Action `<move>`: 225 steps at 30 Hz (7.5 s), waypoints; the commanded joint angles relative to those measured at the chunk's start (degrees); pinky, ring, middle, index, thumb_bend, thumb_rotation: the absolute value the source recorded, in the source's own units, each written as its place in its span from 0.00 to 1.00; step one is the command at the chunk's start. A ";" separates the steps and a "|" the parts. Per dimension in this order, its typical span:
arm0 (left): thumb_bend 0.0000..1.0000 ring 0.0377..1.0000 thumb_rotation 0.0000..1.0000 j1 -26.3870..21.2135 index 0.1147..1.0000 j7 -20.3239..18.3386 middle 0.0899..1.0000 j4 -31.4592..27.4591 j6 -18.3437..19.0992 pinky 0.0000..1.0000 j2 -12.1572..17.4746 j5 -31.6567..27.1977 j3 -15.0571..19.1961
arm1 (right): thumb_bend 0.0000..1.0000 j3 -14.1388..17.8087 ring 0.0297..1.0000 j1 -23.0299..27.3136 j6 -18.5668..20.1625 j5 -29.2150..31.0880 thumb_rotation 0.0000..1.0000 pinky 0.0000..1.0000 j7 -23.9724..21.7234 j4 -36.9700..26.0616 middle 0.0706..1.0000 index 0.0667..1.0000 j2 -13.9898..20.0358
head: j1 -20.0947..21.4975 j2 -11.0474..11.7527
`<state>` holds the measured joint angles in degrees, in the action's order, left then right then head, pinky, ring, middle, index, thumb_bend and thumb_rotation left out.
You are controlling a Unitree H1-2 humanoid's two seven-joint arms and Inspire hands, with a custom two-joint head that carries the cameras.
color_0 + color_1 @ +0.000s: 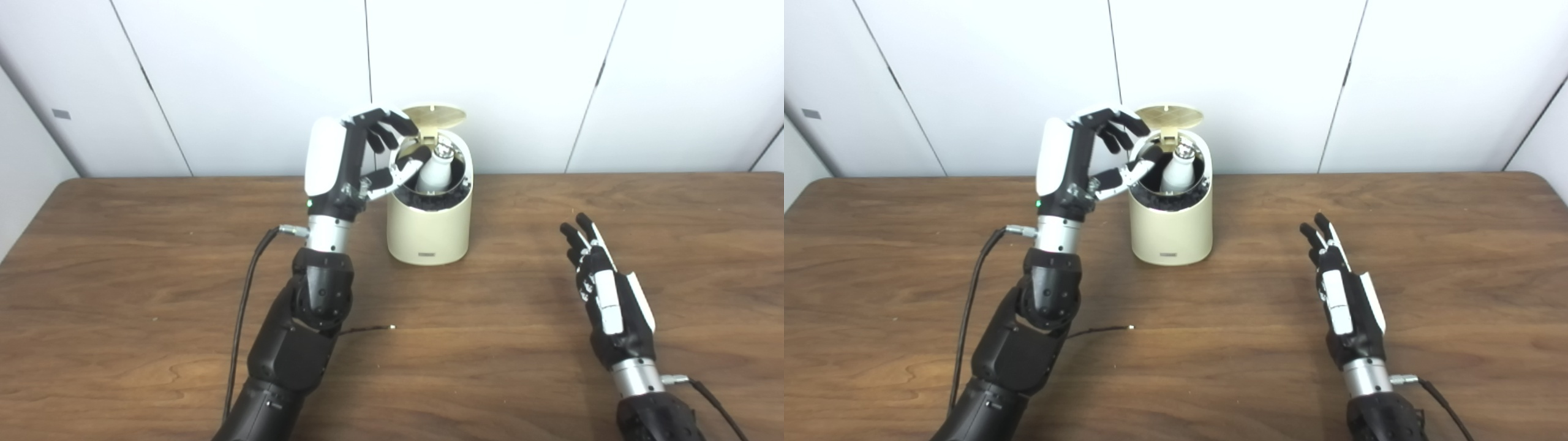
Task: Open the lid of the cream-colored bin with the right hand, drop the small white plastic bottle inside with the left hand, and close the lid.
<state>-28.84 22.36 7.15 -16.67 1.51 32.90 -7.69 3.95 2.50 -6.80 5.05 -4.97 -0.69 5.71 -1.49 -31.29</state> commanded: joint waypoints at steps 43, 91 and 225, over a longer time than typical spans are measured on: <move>0.55 1.00 0.92 28.85 1.00 -19.55 1.00 -13.44 18.99 1.00 -1.37 -30.21 10.99 | 0.65 -3.68 0.97 17.11 19.93 -8.85 0.98 0.96 -2.18 -15.32 0.94 0.93 9.13 | 4.03 -2.78; 0.63 0.99 0.93 30.97 1.00 -17.39 1.00 -8.05 13.10 1.00 -3.37 -26.79 8.27 | 0.61 -21.58 1.00 43.34 16.83 -34.64 1.00 1.00 -7.51 3.92 1.00 0.80 12.48 | 3.68 -3.08; 0.61 0.99 0.89 30.58 0.99 -14.77 0.98 -7.05 12.75 1.00 -3.13 -19.99 6.98 | 0.56 -11.48 1.00 20.71 16.32 -42.62 1.00 0.99 -10.40 -16.30 1.00 1.00 13.70 | 2.25 -4.17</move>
<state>0.49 6.96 -2.64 -2.99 -1.19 13.18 -0.56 -8.90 22.24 9.53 -38.58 -17.04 -14.79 18.90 0.70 -35.42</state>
